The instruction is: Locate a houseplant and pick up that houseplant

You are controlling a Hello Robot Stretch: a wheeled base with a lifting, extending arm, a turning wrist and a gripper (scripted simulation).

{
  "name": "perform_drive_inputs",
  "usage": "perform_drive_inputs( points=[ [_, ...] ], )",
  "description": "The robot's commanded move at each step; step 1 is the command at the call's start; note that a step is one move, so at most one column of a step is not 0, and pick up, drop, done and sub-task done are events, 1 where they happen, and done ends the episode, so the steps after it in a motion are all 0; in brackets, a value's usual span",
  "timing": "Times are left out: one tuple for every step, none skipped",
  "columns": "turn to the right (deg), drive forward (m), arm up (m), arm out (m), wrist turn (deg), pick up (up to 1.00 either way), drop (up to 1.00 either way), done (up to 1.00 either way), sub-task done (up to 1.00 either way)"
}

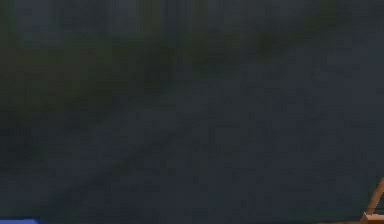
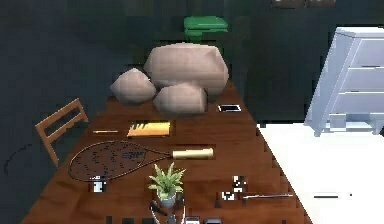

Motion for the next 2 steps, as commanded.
perform_drive_inputs(
  points=[
    [0.0,0.0,0.1,0.0,0.0,0.0,0.0,0.0,0.0],
    [0.0,0.0,0.0,0.0,0.0,0.0,0.0,1.0,0.0]
  ],
)
